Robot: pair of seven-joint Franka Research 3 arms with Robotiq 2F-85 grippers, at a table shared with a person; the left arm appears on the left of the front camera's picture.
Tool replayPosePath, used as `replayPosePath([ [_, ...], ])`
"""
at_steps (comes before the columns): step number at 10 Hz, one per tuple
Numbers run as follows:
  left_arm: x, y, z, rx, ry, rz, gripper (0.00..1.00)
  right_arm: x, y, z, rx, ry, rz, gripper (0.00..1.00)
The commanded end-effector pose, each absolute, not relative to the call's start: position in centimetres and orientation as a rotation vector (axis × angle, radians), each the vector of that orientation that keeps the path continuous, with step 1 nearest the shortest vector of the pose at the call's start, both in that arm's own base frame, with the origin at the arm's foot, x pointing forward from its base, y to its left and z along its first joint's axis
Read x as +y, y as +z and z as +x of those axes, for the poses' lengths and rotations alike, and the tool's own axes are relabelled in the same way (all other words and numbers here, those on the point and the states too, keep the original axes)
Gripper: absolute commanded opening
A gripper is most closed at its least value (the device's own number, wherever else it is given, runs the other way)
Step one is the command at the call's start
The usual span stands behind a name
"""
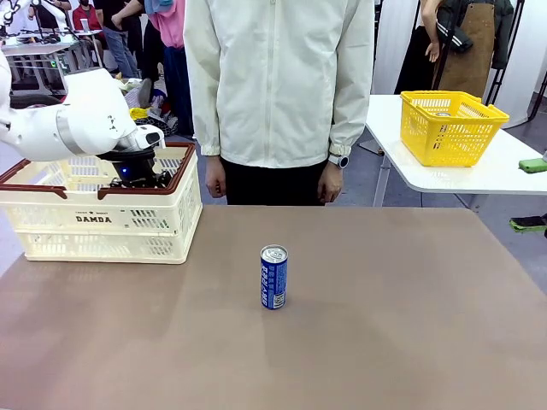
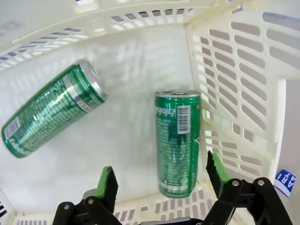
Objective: Place the drinks into the Shopping basket.
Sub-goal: Pick up one drink and place it into the Shopping basket.
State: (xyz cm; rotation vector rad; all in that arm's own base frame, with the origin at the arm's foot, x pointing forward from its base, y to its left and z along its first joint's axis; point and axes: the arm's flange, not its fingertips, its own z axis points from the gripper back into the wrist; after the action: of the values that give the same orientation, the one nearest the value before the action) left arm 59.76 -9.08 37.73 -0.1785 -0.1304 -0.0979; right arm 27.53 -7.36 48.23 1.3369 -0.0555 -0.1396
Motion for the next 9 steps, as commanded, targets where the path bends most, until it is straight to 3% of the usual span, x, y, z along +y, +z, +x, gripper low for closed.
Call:
replayPosePath([
  [1, -8.5, 37.8, 59.2, -0.155, -0.098, -0.193, 1.0, -7.4, 48.7, 27.5, -0.052, -0.138, 1.343, 1.0],
  [5, -7.5, 41.4, 57.4, -0.196, -0.145, -0.249, 1.0, -7.4, 48.7, 27.5, -0.052, -0.138, 1.343, 1.0],
  [8, -4.6, 52.8, 50.9, -0.338, -0.137, -0.278, 1.0, -7.4, 48.7, 27.5, -0.052, -0.138, 1.343, 1.0],
  [9, -2.8, 57.0, 48.2, -0.316, -0.149, -0.329, 1.0, -7.4, 48.7, 27.5, -0.052, -0.138, 1.343, 1.0],
])
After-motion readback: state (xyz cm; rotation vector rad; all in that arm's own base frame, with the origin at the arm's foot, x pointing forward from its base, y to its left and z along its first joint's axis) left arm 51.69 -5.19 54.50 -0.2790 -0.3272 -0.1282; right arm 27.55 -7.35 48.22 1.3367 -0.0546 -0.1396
